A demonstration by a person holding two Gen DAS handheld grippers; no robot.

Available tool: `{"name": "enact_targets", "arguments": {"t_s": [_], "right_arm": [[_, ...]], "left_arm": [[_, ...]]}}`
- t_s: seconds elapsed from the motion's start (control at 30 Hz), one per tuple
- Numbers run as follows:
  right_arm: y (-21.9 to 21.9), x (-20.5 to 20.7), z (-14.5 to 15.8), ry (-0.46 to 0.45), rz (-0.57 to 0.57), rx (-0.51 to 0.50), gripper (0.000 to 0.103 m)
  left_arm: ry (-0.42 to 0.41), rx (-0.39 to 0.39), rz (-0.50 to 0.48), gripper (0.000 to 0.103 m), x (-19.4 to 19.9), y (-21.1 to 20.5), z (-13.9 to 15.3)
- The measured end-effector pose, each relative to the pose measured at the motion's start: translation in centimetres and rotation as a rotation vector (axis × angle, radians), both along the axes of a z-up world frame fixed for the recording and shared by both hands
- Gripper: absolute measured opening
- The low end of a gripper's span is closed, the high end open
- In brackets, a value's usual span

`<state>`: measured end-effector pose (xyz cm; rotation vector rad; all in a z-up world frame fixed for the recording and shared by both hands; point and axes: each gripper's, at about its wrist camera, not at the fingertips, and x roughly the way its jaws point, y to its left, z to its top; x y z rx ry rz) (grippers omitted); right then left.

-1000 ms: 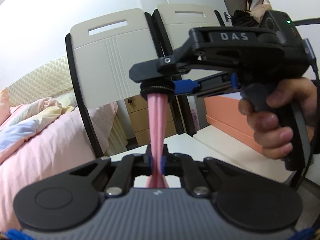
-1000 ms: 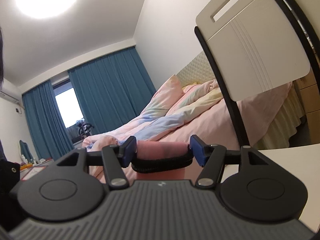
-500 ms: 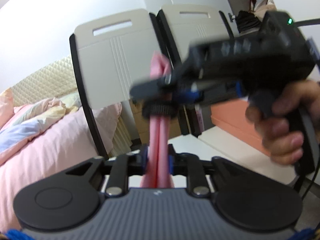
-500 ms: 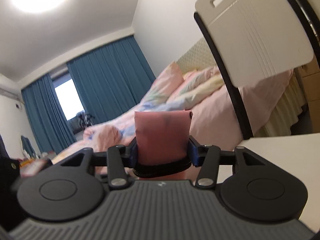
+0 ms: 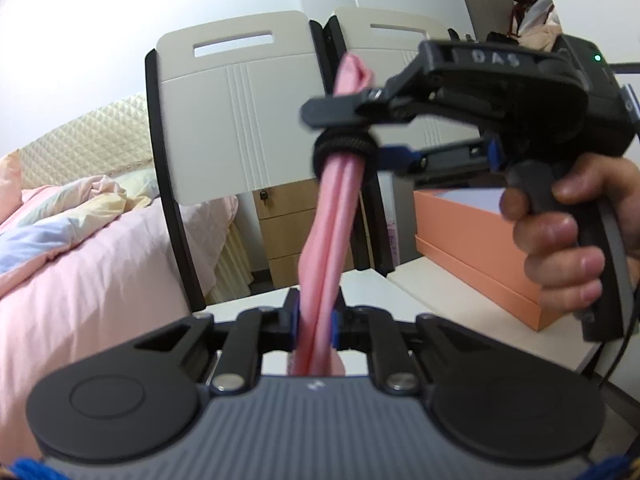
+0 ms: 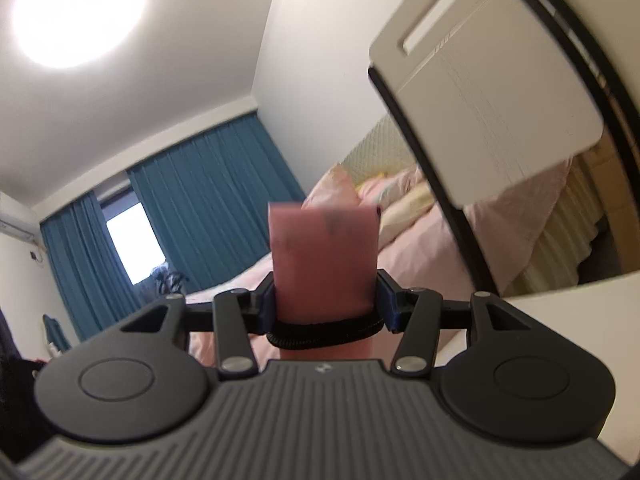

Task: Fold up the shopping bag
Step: 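Hold the banded strip with the right tool while the left tool holds its lower end, then open the left tool, leaving the strip in the right tool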

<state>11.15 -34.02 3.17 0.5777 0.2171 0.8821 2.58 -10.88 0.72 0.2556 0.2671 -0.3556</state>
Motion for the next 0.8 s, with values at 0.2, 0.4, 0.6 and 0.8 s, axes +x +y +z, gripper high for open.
{"name": "enact_targets", "arguments": {"t_s": [0.2, 0.4, 0.6, 0.8], "right_arm": [[2.0, 0.7, -1.2, 0.084, 0.057, -0.058, 0.053], [0.9, 0.8, -0.4, 0.061, 0.005, -0.045, 0.053], [-0.2, 0.5, 0.1, 0.033, -0.004, 0.001, 0.053], [0.3, 0.4, -0.2, 0.043, 0.001, 0.009, 0.053]], "left_arm": [[0.017, -0.001, 0.005, 0.015, 0.3, 0.1, -0.1], [0.001, 0.021, 0.016, 0.03, 0.3, -0.2, -0.2], [-0.007, -0.023, 0.015, 0.017, 0.0, 0.2, 0.1], [0.003, -0.034, 0.01, 0.015, -0.1, 0.3, 0.2]]}}
